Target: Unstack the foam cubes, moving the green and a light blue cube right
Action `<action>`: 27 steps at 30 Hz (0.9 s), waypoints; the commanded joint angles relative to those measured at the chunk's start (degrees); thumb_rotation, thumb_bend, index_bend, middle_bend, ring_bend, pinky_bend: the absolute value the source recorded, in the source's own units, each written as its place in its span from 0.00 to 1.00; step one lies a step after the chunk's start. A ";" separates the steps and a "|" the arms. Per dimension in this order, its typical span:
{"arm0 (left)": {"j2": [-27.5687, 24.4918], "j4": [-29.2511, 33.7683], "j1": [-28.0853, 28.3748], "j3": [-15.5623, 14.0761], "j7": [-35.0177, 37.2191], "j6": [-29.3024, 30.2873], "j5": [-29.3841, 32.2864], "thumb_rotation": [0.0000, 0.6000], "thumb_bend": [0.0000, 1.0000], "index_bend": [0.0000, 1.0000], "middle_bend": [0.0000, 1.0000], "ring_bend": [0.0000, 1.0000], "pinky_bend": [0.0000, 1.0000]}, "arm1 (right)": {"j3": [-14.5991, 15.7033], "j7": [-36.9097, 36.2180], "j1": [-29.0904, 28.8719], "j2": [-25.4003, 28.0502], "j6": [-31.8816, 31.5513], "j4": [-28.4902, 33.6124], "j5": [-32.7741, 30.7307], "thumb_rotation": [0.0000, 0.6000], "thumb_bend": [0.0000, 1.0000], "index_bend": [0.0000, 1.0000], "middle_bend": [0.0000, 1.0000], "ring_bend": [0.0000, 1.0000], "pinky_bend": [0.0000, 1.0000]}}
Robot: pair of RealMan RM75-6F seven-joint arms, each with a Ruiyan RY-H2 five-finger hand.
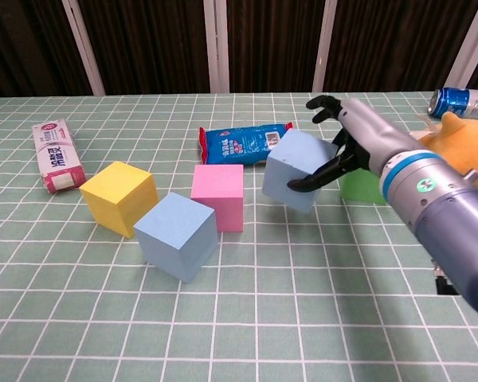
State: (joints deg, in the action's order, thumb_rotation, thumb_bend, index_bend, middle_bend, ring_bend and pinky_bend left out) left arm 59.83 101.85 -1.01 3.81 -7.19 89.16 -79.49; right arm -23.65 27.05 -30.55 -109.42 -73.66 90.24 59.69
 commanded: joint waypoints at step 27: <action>0.14 0.44 -0.23 -0.55 -0.71 0.41 -0.81 1.00 0.10 0.23 0.00 0.00 0.00 | 0.51 -16.19 13.58 29.30 0.84 13.49 -1.32 1.00 0.04 0.14 0.18 0.67 0.14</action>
State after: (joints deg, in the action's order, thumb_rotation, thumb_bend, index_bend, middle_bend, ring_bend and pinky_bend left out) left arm 59.97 102.29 -1.23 3.27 -7.91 89.56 -80.31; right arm -24.14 11.82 -17.72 -80.99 -73.22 103.89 57.83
